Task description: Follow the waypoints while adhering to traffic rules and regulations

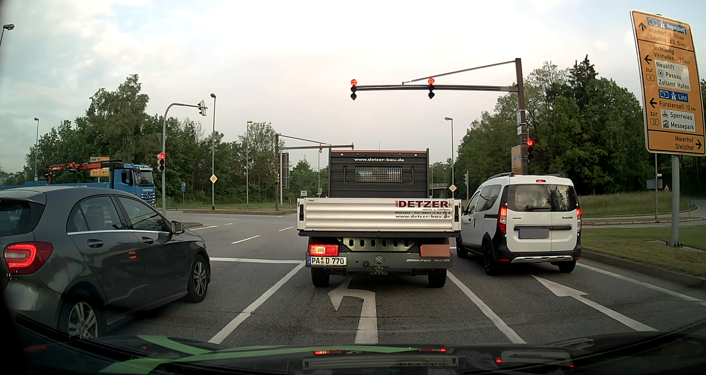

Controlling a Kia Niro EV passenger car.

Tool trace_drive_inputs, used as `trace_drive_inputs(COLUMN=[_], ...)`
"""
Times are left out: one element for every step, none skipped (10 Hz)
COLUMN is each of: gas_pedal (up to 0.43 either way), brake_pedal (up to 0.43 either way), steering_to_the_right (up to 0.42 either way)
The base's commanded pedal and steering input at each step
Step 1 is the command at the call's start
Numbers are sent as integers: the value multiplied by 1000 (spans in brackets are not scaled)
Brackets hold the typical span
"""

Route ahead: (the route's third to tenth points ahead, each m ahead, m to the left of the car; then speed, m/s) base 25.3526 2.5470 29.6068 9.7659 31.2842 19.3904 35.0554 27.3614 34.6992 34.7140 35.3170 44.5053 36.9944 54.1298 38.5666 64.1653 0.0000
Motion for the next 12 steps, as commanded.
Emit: trace_drive_inputs(gas_pedal=[0,0,0,0,0,0,0,0,0,0,0,0], brake_pedal=[348,348,348,348,348,348,348,348,348,348,348,348], steering_to_the_right=[-5,-5,-5,-5,-5,-5,-5,-5,-5,-5,-5,-5])
